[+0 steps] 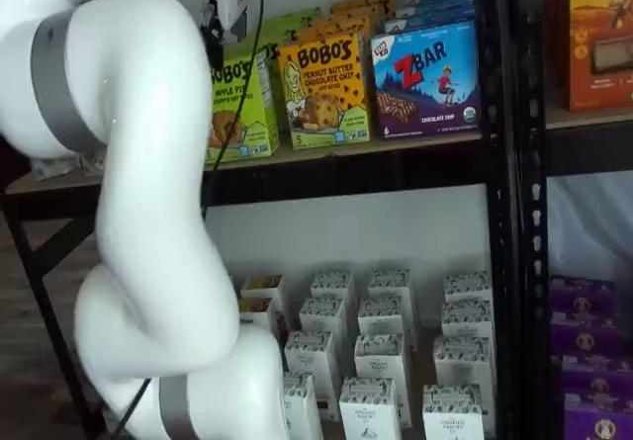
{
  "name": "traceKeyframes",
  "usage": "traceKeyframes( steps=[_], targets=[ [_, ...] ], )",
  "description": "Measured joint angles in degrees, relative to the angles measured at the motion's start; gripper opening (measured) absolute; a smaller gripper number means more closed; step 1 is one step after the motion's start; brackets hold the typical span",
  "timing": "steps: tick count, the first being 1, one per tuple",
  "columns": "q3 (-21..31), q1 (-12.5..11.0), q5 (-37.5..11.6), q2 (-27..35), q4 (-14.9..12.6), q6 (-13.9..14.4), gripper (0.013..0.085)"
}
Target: Pick the green box on the top shelf, the fourth from the left
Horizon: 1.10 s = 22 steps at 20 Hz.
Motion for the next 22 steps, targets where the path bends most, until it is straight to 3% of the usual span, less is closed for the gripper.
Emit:
traceKeyframes(
  steps=[14,22],
  targets=[
    [-2.97,-1.47,0.53,4.63,-1.25,-2.25,0.0850],
    [-6.66,-1.86,3.86,7.90,-2.37,-2.66,0.0850]
  ],
)
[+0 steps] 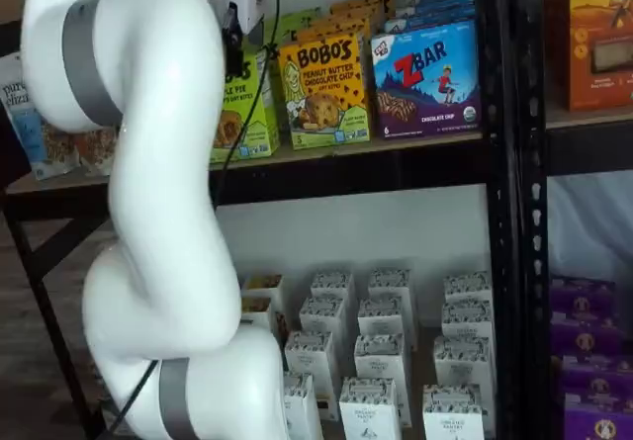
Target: Pick the green box on the top shelf, the fourth from the left
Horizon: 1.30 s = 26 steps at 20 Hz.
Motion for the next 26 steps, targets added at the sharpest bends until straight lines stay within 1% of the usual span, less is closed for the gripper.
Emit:
traceKeyframes(
  steps=[7,13,17,23,26],
  targets=[
    [-1.79,0.61,1.39,1.78,-1.23,0.42,0.0850],
    [-2.21,1.78,0.75,2.68,-2.45,1.27,0.0850],
    [-3.17,2.40,1.38,3.67,-3.66,1.74,0.0850],
    [-5.60,2.82,4.09,5.56,-4.87,2.16,0.0850],
    [-5.84,3.09,4.36,5.79,-5.58,2.35,0.0850]
  ],
)
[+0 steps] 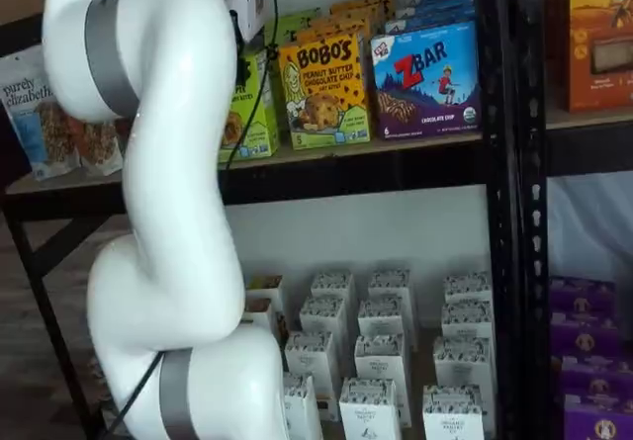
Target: Pick the green box on the top shelf, the fourth from the left
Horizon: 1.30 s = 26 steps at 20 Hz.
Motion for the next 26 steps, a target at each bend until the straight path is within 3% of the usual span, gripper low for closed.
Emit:
traceKeyframes(
  steps=[6,8,11,15,26],
  targets=[
    [0.51,0.25,-0.44,-0.14,-0.19,0.14,0.0850],
    [0.02,0.36,0.38,0.23,-0.53,0.24,0.0770],
    [-0.67,0.51,1.59,0.76,-1.05,0.36,0.0730],
    [-0.32,0.53,1.30,0.63,-0.89,0.35,0.0610],
    [-0.83,0.77,2.06,0.90,-1.28,0.60,0.0610]
  ],
)
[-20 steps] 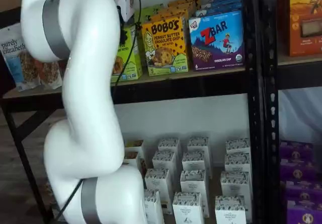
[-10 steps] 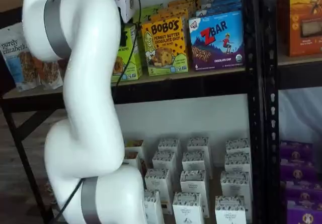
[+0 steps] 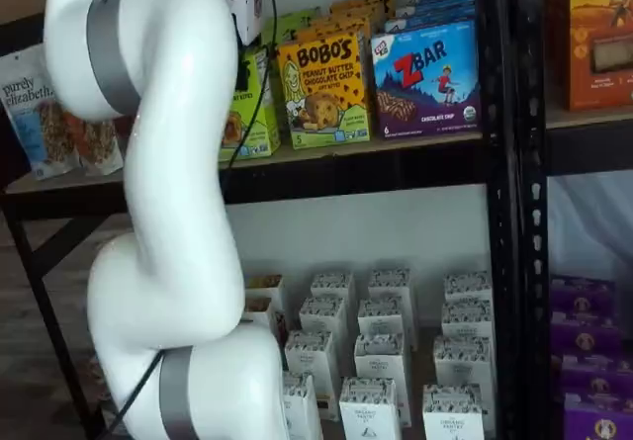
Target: Pick the green box on the top shelf, the fourth from the left
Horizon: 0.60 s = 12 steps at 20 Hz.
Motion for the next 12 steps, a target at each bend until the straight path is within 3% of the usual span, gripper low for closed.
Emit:
traceKeyframes(
  steps=[8,12],
  targets=[
    [-0.45,0.06,0.68,0.22,0.08,0.13,0.0610],
    [-0.38,0.05,0.63,0.14,0.31,0.14,0.0530]
  ],
)
